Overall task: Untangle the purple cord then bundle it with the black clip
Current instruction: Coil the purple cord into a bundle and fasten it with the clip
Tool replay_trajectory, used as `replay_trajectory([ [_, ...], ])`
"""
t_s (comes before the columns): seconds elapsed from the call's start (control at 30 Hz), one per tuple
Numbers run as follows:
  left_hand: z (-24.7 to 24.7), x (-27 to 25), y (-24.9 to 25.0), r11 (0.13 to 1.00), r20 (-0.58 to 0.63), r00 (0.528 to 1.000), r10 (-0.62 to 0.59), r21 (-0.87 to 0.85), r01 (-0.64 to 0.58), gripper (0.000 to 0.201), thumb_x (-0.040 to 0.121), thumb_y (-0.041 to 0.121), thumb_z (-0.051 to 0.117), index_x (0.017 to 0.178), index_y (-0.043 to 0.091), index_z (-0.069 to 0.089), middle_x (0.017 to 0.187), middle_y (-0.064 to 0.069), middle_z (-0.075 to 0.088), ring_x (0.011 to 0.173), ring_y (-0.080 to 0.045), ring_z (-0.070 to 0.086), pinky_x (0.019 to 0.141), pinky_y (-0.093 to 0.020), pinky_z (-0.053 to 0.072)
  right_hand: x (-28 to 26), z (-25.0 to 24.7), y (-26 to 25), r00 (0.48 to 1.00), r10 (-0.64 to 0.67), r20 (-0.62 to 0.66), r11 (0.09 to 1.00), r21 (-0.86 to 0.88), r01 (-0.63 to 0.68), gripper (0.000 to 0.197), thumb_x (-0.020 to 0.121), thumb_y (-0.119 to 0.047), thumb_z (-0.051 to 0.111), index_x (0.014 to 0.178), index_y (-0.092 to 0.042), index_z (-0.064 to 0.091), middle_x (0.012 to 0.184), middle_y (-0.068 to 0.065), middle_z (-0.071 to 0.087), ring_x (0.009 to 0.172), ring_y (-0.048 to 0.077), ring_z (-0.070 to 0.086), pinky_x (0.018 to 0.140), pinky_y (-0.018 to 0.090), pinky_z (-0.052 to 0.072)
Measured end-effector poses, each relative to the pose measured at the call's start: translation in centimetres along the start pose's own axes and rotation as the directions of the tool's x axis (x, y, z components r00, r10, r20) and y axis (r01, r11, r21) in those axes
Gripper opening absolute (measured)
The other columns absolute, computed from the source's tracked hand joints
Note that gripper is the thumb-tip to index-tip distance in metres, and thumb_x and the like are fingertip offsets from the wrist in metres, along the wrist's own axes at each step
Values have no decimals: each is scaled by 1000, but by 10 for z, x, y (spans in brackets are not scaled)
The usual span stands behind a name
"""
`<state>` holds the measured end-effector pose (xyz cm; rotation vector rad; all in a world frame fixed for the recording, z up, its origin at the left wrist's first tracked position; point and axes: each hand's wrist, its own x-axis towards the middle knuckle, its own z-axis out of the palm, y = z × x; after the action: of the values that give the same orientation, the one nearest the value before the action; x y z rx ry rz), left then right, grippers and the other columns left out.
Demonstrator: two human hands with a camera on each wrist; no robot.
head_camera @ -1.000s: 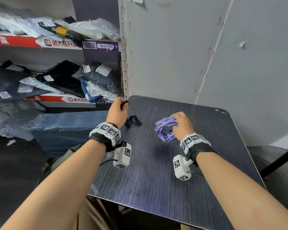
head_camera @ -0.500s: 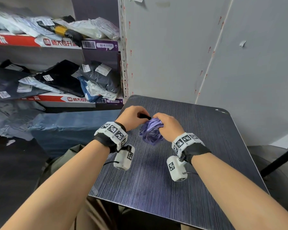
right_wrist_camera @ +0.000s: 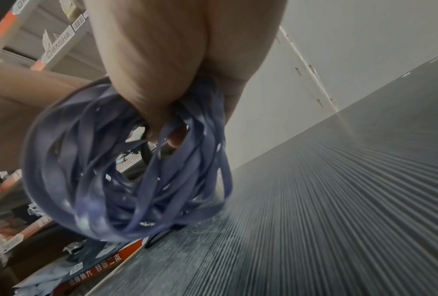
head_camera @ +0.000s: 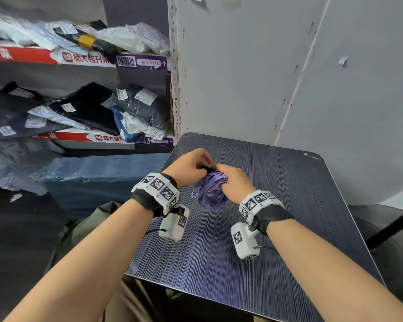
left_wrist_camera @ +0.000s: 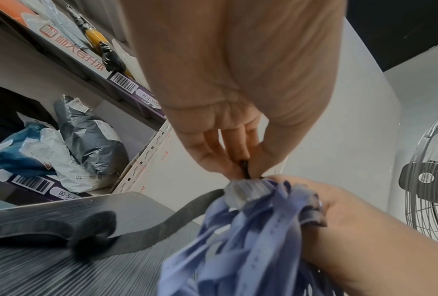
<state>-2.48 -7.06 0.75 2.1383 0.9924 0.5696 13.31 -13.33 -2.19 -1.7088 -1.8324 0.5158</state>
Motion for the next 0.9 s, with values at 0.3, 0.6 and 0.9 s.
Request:
replay_trajectory([
  [0.3,13,-7,1,988,146,989,25,147,-47,64,69,31,82,120,12,47,114,-1,53,103,-14,52,89,-26,44,2,2,2,999,42,-26,999,12,-42,36,81,0,50,109,-20,61,92,4,68,84,24,62,76,38,51],
  [0.6,21,-3,-7,992,2,999,46,119,-46,30,82,9,65,108,6,52,104,-9,62,90,-17,58,68,-14,38,13,1,-6,989,114,97,987,-127,-101,17,88,-8,52,71,-12,49,74,5,55,76,24,53,66,29,39],
  [0.9,22,-5,-22,996,133,989,-66,71,57,36,81,17,70,112,13,53,105,-1,62,93,-15,58,75,-19,43,19,3,-3,933,194,304,977,-146,-155,14,82,-7,54,69,-13,49,80,8,57,74,23,54,62,29,40],
])
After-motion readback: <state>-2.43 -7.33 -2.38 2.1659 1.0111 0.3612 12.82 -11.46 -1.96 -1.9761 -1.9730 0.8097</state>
